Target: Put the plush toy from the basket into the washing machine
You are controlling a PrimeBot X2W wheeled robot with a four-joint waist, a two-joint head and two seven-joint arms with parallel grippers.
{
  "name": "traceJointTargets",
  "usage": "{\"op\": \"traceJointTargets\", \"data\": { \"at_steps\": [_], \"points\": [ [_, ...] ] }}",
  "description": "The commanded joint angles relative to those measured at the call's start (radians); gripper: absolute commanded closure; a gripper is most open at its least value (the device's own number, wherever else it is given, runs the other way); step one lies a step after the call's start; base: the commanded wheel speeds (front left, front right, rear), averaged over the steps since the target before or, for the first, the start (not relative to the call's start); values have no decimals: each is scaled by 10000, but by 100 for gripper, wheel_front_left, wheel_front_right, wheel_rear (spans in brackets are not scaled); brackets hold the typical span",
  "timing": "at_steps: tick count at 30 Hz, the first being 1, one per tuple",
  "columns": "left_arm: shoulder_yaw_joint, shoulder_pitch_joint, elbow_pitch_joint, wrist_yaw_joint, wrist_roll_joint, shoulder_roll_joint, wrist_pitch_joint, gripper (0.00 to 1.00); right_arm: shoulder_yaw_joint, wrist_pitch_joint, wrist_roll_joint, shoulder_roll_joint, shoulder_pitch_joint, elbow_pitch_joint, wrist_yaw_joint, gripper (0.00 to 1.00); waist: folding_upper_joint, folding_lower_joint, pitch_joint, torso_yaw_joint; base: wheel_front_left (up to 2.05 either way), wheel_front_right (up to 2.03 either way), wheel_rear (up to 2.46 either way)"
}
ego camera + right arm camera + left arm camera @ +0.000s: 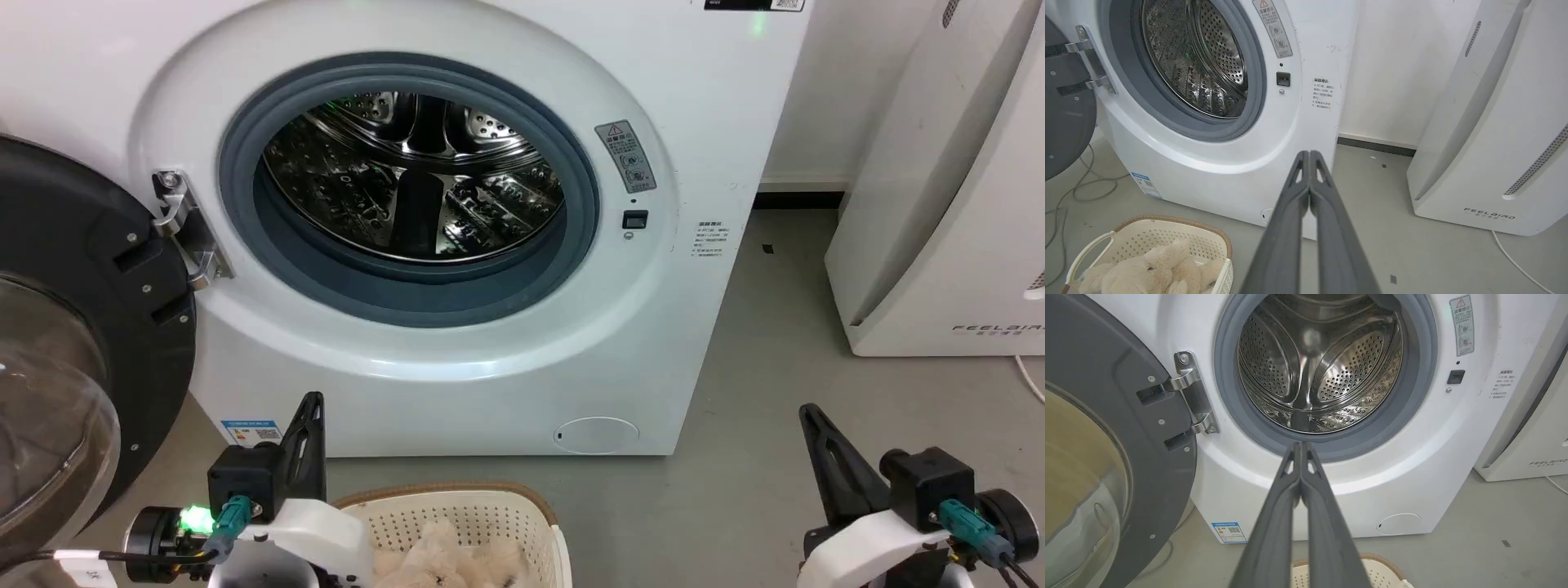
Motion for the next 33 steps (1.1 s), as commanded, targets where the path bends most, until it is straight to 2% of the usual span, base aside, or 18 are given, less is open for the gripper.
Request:
{"op": "traceJointTargets", "data": {
  "at_steps": [1, 16, 17, 18, 19, 20, 33],
  "points": [
    [22, 138, -43, -43, 26, -3, 3, 100, -7, 16, -78, -2, -142, 24, -7, 100, 0, 0, 0, 0, 0, 0, 0],
    [22, 138, -43, -43, 26, -3, 3, 100, -7, 16, -78, -2, -142, 24, -7, 100, 0, 0, 0, 0, 0, 0, 0],
    [0, 0, 0, 0, 0, -2, -1, 0, -1, -1, 0, 0, 0, 0, 0, 0, 0, 0, 0, 0, 0, 0, 0],
    [-4, -2, 5, 6, -3, -2, -5, 0, -4, -5, 8, 0, 3, -1, 2, 0, 0, 0, 1, 0, 0, 0, 0],
    [-11, -2, 6, 15, -3, -2, -6, 100, -7, -6, 9, 0, 3, -1, 2, 100, 0, 0, 1, 0, 0, 0, 0],
    [-16, -4, 15, 26, -7, -2, -20, 0, -20, -20, 19, 0, 3, -1, 2, 0, 0, 0, 3, -1, 0, 0, 0],
    [-189, -224, 334, 172, -107, -2, -291, 0, -287, -290, 310, 0, -47, -105, 1, 0, 0, 0, 195, -24, 0, 0, 0]
  ]
}}
